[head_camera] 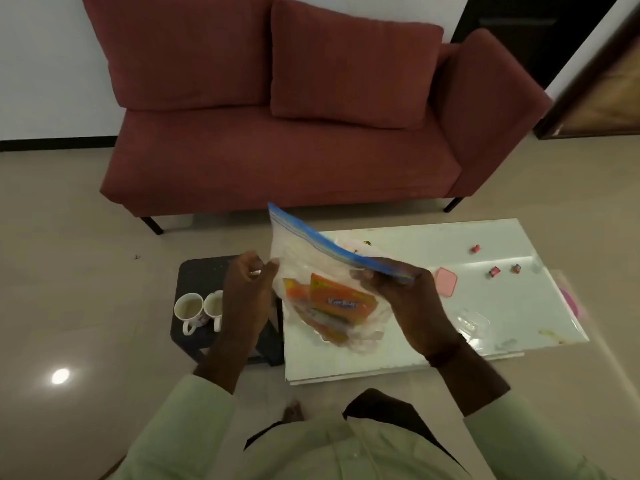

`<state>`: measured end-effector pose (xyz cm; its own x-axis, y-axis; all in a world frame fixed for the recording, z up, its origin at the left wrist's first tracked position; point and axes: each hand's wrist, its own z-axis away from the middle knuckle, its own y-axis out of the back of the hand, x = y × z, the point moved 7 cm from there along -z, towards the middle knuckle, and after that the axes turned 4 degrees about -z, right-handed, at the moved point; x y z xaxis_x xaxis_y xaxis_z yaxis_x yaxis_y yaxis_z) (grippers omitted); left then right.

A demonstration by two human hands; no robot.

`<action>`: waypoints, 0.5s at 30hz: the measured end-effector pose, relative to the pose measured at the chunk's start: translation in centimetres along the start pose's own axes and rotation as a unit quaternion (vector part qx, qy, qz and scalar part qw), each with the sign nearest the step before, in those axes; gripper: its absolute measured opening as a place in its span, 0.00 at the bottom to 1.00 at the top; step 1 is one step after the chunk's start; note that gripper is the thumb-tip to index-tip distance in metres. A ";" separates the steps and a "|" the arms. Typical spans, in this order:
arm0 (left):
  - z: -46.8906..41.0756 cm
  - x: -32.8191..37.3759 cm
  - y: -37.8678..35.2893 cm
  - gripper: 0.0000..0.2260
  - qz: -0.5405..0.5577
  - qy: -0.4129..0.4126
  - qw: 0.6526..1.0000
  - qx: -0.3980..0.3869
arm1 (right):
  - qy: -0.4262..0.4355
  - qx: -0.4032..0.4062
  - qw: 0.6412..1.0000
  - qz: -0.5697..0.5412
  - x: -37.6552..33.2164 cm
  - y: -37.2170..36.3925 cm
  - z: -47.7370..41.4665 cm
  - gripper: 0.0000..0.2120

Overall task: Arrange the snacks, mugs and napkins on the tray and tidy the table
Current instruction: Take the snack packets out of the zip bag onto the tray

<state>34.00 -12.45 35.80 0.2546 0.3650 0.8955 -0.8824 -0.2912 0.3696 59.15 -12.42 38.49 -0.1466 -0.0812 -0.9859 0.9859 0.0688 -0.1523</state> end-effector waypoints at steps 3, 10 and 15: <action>1.0 0.1 -3.9 0.17 0.125 0.126 0.976 -0.129 | 0.026 -0.017 0.998 0.061 1.8 -1.3 0.4 0.14; 1.9 1.6 -9.7 0.06 0.178 0.192 0.946 -0.190 | 0.000 -0.141 0.969 0.203 2.9 0.5 2.0 0.24; 2.8 2.2 -13.0 0.10 0.115 0.163 0.959 -0.201 | -0.121 -0.173 0.970 0.116 1.8 3.8 0.9 0.33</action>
<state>47.10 -10.36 33.65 -0.0446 0.6083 0.7925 -0.9983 -0.0565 -0.0128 62.69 -13.19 36.21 0.1418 -0.2522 -0.9572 0.8977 0.4404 0.0169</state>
